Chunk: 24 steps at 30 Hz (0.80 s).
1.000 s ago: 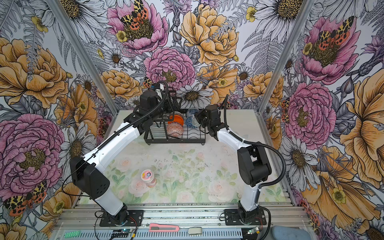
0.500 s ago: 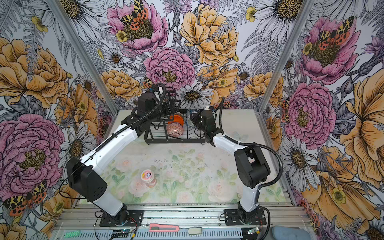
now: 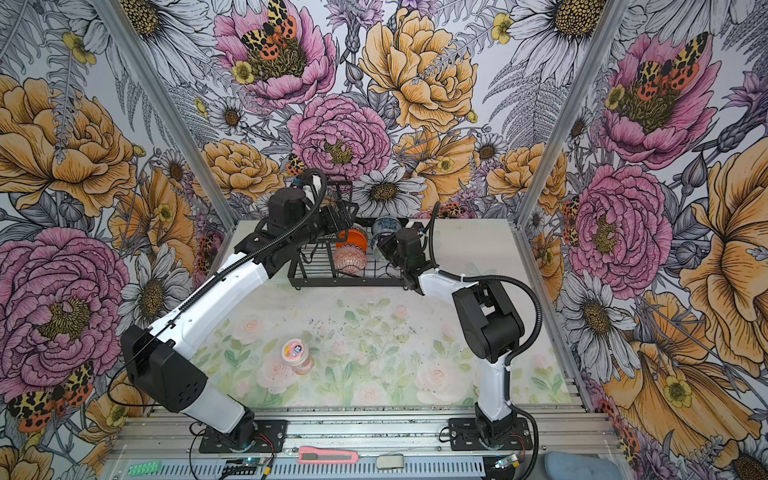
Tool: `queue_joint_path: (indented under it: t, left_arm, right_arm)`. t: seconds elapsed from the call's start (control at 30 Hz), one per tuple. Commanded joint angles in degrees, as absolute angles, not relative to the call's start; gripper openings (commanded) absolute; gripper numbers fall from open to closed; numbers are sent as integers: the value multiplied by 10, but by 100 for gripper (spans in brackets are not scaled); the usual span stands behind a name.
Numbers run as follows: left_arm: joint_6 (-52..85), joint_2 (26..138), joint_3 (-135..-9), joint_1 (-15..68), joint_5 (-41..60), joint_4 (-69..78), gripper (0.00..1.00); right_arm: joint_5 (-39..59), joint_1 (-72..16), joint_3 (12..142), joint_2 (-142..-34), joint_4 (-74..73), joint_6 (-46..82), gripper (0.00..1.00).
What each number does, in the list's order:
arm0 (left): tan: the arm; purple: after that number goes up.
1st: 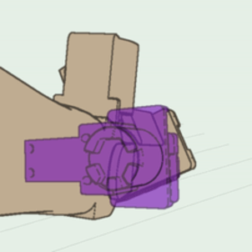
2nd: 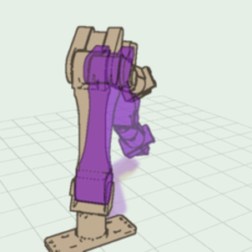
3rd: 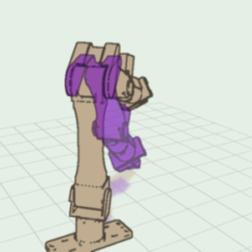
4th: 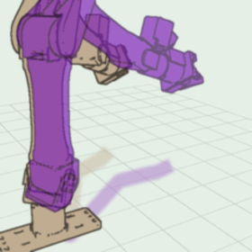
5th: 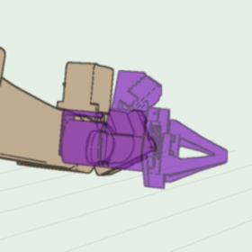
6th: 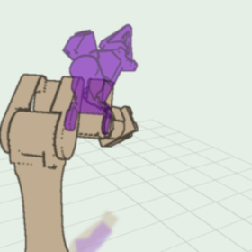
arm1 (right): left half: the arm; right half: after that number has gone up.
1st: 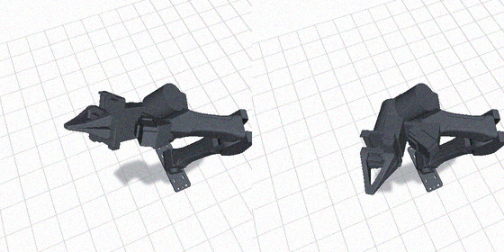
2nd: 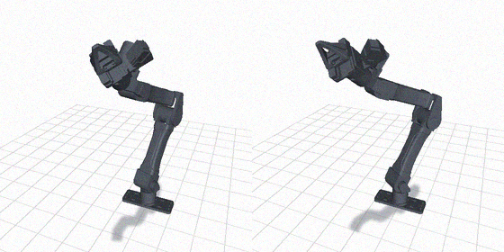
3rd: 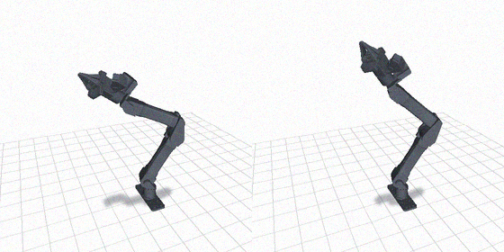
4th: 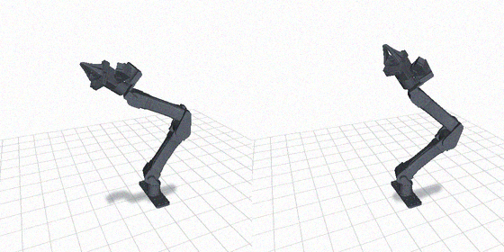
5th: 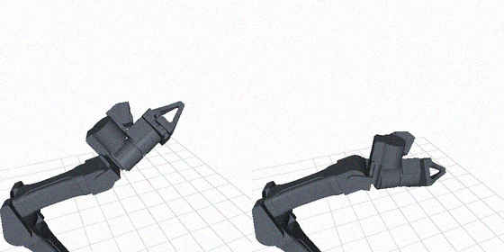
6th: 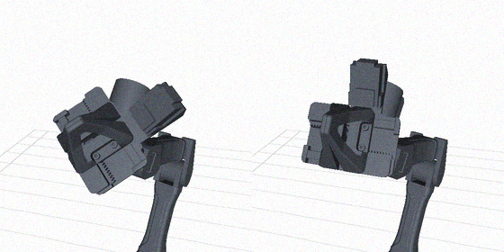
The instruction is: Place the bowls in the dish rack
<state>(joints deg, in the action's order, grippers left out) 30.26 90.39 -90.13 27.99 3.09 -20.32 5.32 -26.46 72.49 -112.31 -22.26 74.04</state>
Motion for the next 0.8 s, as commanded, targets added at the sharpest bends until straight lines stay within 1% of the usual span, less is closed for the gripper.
queue_joint_path:
  t: [0.0,0.77]
  left_arm:
    - [297,882,-891,283,38,-213,99]
    - [279,881,-892,286,40,-217,99]
  right_arm:
    - [35,-270,730,-1134,-272,735,0]
    - [9,-278,743,-1197,-294,732,0]
